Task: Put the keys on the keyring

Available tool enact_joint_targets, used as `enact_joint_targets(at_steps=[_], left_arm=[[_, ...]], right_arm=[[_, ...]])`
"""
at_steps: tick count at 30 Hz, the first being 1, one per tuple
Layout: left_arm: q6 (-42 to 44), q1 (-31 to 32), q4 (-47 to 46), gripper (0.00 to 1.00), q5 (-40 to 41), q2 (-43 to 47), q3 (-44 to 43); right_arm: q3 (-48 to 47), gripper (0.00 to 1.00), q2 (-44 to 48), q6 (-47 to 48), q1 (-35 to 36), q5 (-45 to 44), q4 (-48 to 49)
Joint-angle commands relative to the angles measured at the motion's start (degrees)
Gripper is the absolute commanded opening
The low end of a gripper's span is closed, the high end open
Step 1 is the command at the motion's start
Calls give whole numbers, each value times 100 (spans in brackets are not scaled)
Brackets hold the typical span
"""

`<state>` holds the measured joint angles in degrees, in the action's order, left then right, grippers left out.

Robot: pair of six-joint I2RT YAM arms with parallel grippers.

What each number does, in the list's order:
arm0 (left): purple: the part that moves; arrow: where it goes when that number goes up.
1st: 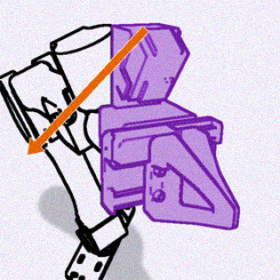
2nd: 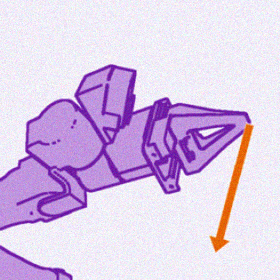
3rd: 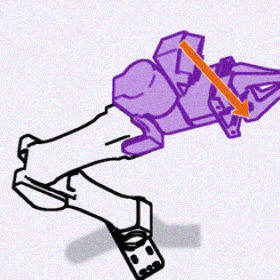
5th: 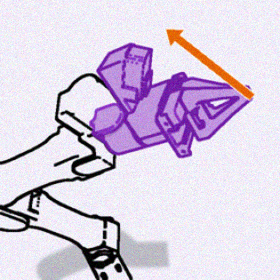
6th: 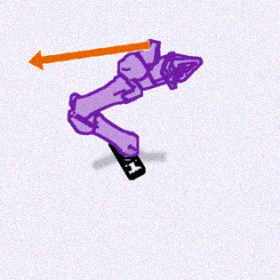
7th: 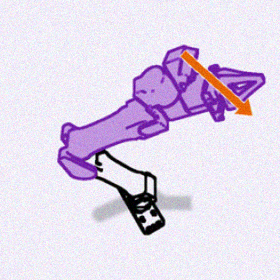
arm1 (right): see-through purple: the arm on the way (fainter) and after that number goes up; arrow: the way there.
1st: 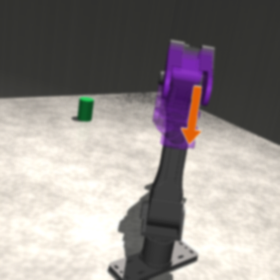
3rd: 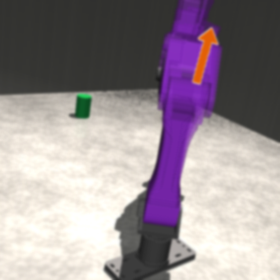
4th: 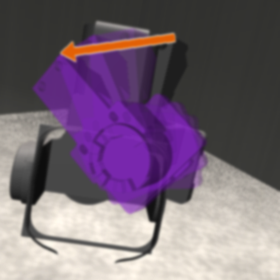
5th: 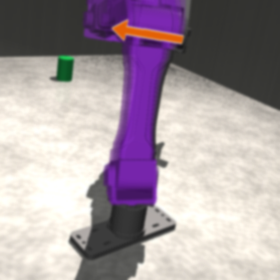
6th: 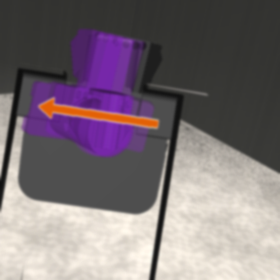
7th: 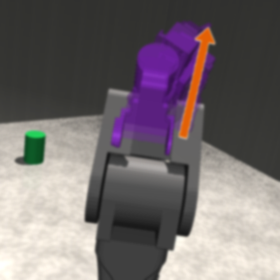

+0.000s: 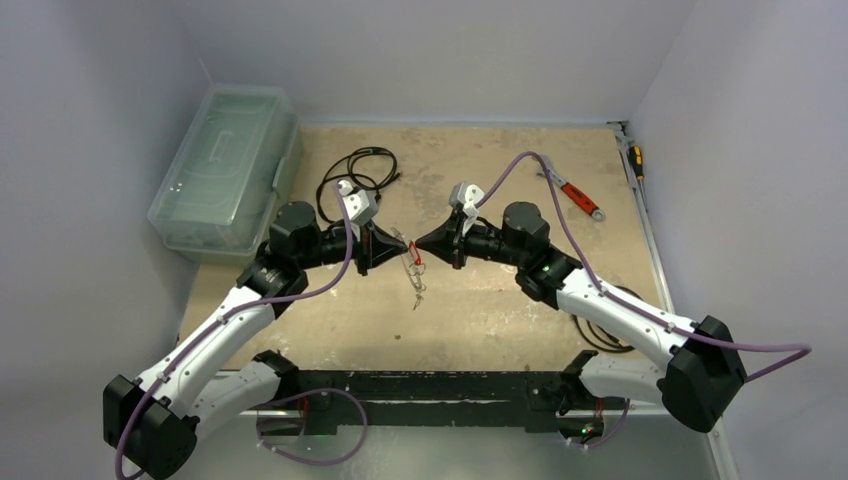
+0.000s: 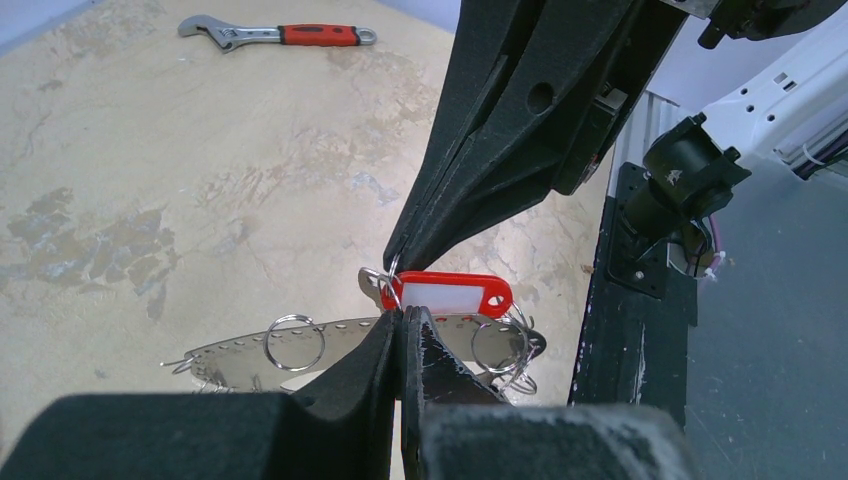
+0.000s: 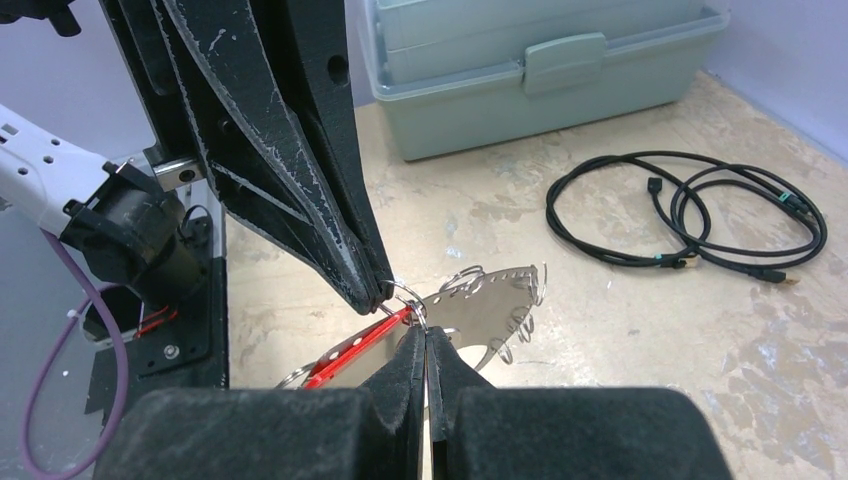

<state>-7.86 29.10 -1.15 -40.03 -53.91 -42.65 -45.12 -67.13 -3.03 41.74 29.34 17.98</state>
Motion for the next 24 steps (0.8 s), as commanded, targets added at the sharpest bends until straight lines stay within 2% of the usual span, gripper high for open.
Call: enact_joint_targets(at_steps=[1, 6, 11, 19, 24], left_arm=[[83, -11, -298, 0, -110, 153, -195], [90, -10, -302, 0, -118, 170, -184], [83, -10, -328, 0, -139, 204, -174], [82, -10, -342, 0, -163, 216, -169], [77, -10, -366, 0, -238, 256, -158]], right_arm=[[-295, 0, -19, -40, 13, -128, 13], [-321, 1, -45, -40, 19, 13, 13], [-313, 21, -29, 22, 17, 29, -4], [-347, 34, 60, 157, 18, 50, -31], [-252, 39, 274, 264, 14, 288, 115]])
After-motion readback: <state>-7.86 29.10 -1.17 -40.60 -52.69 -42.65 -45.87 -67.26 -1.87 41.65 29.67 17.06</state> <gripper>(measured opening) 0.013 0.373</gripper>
